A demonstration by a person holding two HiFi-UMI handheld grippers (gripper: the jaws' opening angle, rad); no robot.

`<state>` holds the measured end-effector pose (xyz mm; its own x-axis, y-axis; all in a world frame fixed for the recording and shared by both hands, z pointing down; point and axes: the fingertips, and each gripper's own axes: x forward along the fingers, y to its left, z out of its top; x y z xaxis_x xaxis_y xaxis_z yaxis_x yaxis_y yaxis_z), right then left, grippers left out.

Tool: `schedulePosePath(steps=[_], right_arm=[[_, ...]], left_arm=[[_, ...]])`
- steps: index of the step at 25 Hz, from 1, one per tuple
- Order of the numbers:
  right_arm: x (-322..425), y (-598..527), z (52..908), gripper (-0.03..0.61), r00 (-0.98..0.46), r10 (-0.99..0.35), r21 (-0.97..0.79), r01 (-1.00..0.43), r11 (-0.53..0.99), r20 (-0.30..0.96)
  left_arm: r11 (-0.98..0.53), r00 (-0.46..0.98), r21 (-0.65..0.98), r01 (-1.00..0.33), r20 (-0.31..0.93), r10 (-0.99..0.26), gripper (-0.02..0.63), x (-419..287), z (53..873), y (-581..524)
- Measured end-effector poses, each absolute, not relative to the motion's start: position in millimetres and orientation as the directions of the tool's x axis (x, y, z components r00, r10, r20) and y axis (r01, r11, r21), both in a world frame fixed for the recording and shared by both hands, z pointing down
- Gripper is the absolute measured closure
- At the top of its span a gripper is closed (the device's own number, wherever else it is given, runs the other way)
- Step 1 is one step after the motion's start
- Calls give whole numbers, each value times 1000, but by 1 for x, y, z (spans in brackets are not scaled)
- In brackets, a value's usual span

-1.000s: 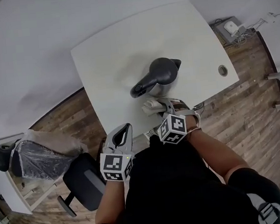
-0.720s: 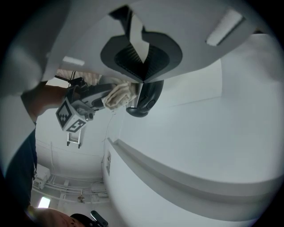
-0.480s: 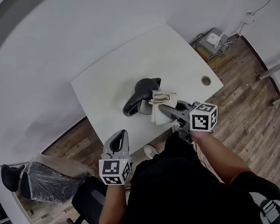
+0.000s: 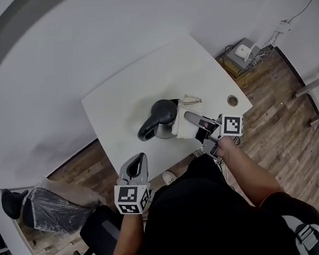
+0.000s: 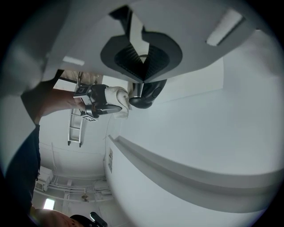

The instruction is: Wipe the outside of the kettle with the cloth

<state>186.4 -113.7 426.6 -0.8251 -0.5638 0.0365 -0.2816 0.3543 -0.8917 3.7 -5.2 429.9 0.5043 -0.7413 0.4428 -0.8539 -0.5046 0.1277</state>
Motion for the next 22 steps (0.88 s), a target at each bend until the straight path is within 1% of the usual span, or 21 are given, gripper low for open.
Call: schedulePosePath(steps=[4,10,12,16,22], right_arm=[[197,-117,450,486,-833,-548,-921,-268,285,73],[210,-124,479,486,-849,-514,-922,-288,257,122],[216,-126,499,486,-847,-508,-933,-296,203,158],[216,-127,531,486,-857,-492,-964,-239,117,153],[216,-125,581,486,-852,-466,-953,-299,56,240]], left_arm=[[-514,507,123,-849,460,-728,606,12,427,-12],[-497,496,131,-857,469,-731,606,32,430,-25],[-488,486,132,-863,477,-732,606,40,430,-28],[-468,465,128,-875,495,-734,606,43,431,-33],[-443,434,119,-889,531,-728,606,40,438,-30]])
